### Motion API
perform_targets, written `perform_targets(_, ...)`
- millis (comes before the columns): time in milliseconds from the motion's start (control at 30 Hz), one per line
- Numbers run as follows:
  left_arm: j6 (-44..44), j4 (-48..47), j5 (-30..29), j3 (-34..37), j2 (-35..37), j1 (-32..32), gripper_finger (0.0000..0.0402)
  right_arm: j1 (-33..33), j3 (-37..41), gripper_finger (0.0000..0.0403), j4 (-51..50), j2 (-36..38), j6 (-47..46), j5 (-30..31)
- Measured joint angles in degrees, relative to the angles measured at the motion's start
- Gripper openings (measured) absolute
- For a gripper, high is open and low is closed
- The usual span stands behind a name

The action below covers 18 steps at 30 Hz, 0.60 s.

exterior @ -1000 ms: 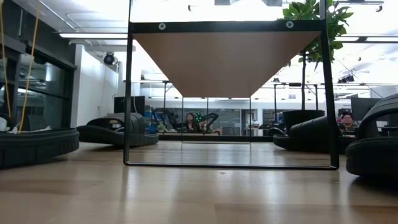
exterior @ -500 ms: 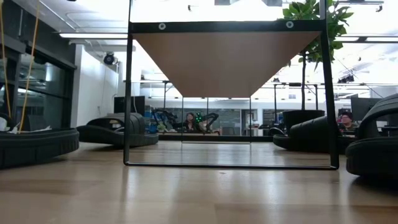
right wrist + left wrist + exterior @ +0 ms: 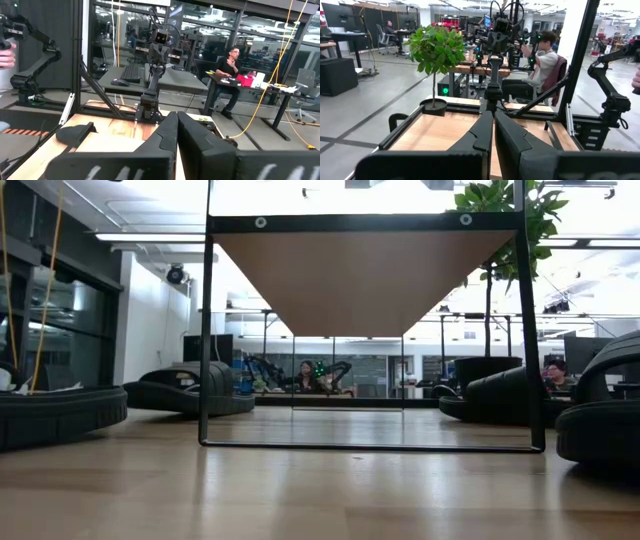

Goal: Pick and place slides into the shelf
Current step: Put the top right black slipper on the shelf

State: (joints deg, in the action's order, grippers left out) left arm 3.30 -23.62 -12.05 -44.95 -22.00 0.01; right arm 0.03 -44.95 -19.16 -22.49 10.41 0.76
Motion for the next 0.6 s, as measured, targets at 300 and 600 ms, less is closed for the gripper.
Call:
perform_targets(300, 0.03, 0.00, 0.00, 0.00, -0.02, -0.02, 0.0010, 0.00, 0.02, 0.0000, -0.28, -0.02, -4.98, -0.01)
perform_targets(600, 0.04, -1.42, 0.00, 0.02, -1.40, 0.00, 0.0010, 0.01, 0.00, 0.0000, -0.27, -0.02, -6.21, -0.22)
